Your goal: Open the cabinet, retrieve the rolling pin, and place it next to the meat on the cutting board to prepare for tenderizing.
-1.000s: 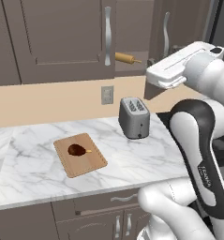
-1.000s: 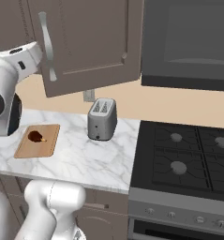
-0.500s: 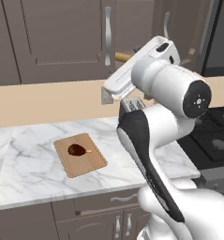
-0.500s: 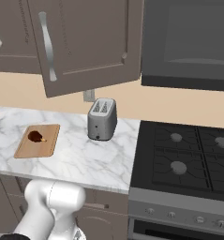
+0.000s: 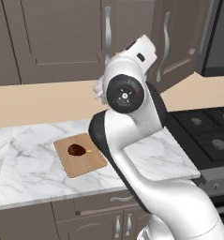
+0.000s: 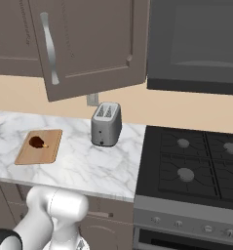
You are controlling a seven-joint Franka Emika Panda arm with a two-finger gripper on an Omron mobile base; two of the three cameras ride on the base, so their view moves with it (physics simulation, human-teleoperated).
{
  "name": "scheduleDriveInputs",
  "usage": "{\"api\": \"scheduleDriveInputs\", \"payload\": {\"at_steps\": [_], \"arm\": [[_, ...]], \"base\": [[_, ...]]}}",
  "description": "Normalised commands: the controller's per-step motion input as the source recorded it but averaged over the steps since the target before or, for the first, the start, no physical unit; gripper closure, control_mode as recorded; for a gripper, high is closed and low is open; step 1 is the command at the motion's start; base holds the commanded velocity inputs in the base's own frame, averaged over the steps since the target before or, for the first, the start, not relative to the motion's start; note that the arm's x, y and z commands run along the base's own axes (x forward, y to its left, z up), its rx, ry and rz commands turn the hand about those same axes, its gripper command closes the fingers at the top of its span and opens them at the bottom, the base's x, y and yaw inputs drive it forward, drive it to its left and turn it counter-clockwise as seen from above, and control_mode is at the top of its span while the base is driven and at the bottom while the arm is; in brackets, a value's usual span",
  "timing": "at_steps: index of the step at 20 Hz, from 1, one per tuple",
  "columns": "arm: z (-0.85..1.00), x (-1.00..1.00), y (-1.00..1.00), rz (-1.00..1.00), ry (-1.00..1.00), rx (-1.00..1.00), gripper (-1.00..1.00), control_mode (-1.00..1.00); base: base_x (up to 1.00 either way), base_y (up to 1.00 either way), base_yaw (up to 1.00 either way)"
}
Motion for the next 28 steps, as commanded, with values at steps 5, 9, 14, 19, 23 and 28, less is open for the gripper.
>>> {"api": "scheduleDriveInputs", "payload": {"at_steps": [5,9,14,19,23,28], "arm": [[-0.13,0.14,-0.40,-0.34,0.07,-0.05,-1.00,-1.00],[-0.11,0.19,-0.48,-0.29,0.06,-0.02,-1.00,-1.00],[-0.10,0.19,-0.22,-0.20,0.12,-0.01,-1.00,-1.00],[-0.19,0.27,0.00,-0.03,0.02,-0.03,-1.00,-1.00],[-0.18,0.17,0.00,0.00,0.00,-0.06,-1.00,-1.00],[-0.09,0.05,-0.10,-0.01,0.00,-0.04,-1.00,-1.00]], "base": [[0.00,0.00,0.00],[0.00,0.00,0.00],[0.00,0.00,0.00],[0.00,0.00,0.00],[0.00,0.00,0.00],[0.00,0.00,0.00]]}}
